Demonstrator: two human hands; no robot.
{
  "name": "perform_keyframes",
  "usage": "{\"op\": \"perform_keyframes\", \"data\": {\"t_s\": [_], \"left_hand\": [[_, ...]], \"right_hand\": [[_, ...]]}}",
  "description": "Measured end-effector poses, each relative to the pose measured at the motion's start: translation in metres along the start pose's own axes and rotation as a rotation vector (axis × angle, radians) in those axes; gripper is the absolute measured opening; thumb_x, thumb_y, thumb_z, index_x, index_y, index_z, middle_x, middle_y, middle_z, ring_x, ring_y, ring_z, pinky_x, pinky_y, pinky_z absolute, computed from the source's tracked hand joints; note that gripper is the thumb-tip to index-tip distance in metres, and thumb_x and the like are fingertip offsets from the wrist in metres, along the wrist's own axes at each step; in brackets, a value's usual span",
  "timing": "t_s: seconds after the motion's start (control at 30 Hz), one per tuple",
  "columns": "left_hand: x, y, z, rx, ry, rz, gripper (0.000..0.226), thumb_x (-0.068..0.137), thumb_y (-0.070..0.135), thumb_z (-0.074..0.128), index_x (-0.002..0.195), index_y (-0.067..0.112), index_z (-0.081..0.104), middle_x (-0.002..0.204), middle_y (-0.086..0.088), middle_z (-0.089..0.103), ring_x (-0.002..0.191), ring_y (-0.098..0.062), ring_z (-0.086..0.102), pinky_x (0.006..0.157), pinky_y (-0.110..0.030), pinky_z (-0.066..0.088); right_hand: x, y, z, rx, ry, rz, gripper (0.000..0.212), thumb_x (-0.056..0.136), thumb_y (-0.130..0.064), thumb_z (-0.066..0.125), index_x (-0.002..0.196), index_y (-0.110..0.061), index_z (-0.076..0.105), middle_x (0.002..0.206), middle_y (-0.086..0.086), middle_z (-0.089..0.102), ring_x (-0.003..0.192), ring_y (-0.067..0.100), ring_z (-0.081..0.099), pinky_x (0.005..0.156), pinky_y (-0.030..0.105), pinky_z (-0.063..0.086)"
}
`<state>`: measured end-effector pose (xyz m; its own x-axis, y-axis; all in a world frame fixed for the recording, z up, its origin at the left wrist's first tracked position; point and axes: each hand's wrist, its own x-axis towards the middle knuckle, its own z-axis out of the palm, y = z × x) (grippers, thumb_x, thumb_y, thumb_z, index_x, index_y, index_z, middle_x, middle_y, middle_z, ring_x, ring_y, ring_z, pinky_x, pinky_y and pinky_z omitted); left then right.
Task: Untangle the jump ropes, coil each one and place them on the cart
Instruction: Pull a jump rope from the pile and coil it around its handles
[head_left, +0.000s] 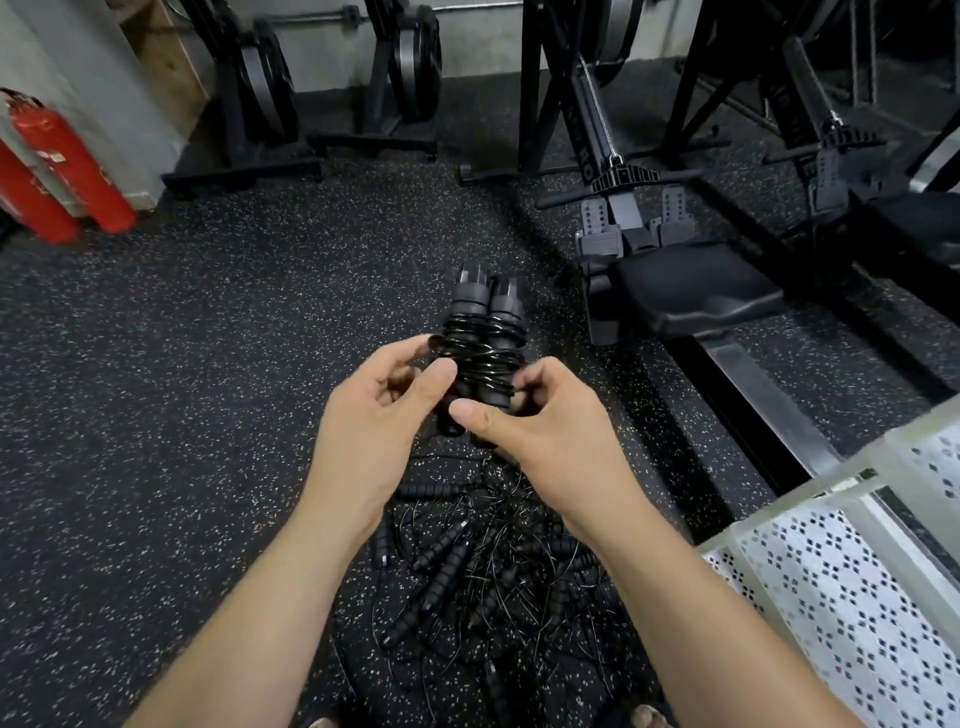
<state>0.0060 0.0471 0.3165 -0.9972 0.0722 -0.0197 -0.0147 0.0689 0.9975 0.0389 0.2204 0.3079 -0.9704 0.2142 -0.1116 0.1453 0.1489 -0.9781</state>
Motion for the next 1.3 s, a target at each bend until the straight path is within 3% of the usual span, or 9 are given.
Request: {"op": "perform_keyframes", "data": {"t_s": [0.1,0.2,0.37,0.57,0.67,0.83,0.97,1.17,1.3], "left_hand": [[-0.006,0.011,0.001,-0.113,-0.082,-0.074,0.038,0.095,0.036,0.074,0.132,0.029,0.074,0.125,0.005,0.079,0.118,-0.012,0.073,0.103,-0.038,0.055],[-0.017,0.025,0.008,-0.128,-0.12,-0.074,0.04,0.096,0.035,0.074,0.135,0.027,0.073,0.129,0.004,0.078,0.124,-0.018,0.071,0.113,-0.05,0.052],[-0.039,0.075,0.031,-0.05,-0.183,-0.005,0.035,0.098,0.037,0.075,0.132,0.033,0.073,0.123,0.011,0.079,0.119,-0.008,0.072,0.108,-0.037,0.052],[-0.07,0.161,0.077,0.037,-0.325,0.143,0.039,0.098,0.041,0.074,0.136,0.036,0.071,0.121,0.02,0.078,0.114,0.001,0.071,0.091,-0.016,0.055],[-0.09,0.197,0.108,0.048,-0.407,0.205,0.031,0.102,0.04,0.07,0.133,0.039,0.071,0.117,0.022,0.078,0.109,0.001,0.073,0.084,-0.019,0.059],[-0.125,0.253,0.162,0.055,-0.5,0.272,0.042,0.097,0.058,0.069,0.136,0.041,0.07,0.125,0.02,0.076,0.119,-0.006,0.072,0.109,-0.045,0.055],[-0.157,0.294,0.205,0.082,-0.587,0.327,0.015,0.108,0.044,0.061,0.11,0.05,0.074,0.11,0.032,0.076,0.102,0.011,0.071,0.094,-0.026,0.053],[-0.194,0.332,0.262,0.137,-0.731,0.399,0.028,0.11,0.041,0.058,0.134,0.041,0.071,0.113,0.026,0.077,0.103,0.009,0.071,0.083,-0.018,0.054],[-0.214,0.341,0.293,0.151,-0.78,0.45,0.021,0.106,0.025,0.064,0.119,0.015,0.077,0.101,-0.009,0.077,0.077,-0.004,0.064,0.07,-0.015,0.048]], "right_hand": [[-0.007,-0.007,-0.005,0.015,0.024,0.002,0.07,0.061,-0.055,0.102,0.108,-0.027,0.057,0.087,-0.006,0.066,0.081,0.021,0.076,0.079,0.057,0.064],[-0.02,-0.019,-0.019,-0.054,0.054,-0.026,0.075,0.065,-0.053,0.102,0.116,-0.033,0.051,0.085,-0.008,0.067,0.074,0.006,0.069,0.076,0.047,0.062],[-0.055,-0.06,-0.059,-0.171,0.091,-0.048,0.077,0.068,-0.054,0.099,0.121,-0.03,0.049,0.091,-0.014,0.068,0.077,-0.008,0.066,0.073,0.026,0.052],[-0.111,-0.129,-0.136,-0.287,0.229,-0.116,0.072,0.068,-0.069,0.091,0.116,-0.033,0.051,0.102,-0.011,0.07,0.092,0.006,0.069,0.076,0.03,0.051],[-0.144,-0.164,-0.178,-0.335,0.31,-0.16,0.052,0.083,-0.065,0.084,0.108,-0.034,0.051,0.098,-0.013,0.073,0.088,0.004,0.07,0.077,0.033,0.054],[-0.199,-0.212,-0.248,-0.417,0.393,-0.176,0.041,0.089,-0.056,0.082,0.106,-0.033,0.053,0.095,-0.009,0.079,0.081,0.009,0.074,0.074,0.038,0.056],[-0.246,-0.247,-0.301,-0.59,0.422,-0.155,0.041,0.091,-0.059,0.077,0.106,-0.029,0.054,0.087,-0.008,0.08,0.074,0.01,0.076,0.074,0.043,0.062],[-0.294,-0.274,-0.372,-0.859,0.455,-0.064,0.03,0.092,-0.047,0.076,0.098,-0.02,0.064,0.081,0.0,0.08,0.082,0.021,0.076,0.077,0.047,0.062],[-0.32,-0.271,-0.415,-0.898,0.362,0.021,0.029,0.093,-0.049,0.074,0.091,-0.02,0.076,0.086,-0.004,0.081,0.088,0.016,0.077,0.089,0.04,0.061]]}}
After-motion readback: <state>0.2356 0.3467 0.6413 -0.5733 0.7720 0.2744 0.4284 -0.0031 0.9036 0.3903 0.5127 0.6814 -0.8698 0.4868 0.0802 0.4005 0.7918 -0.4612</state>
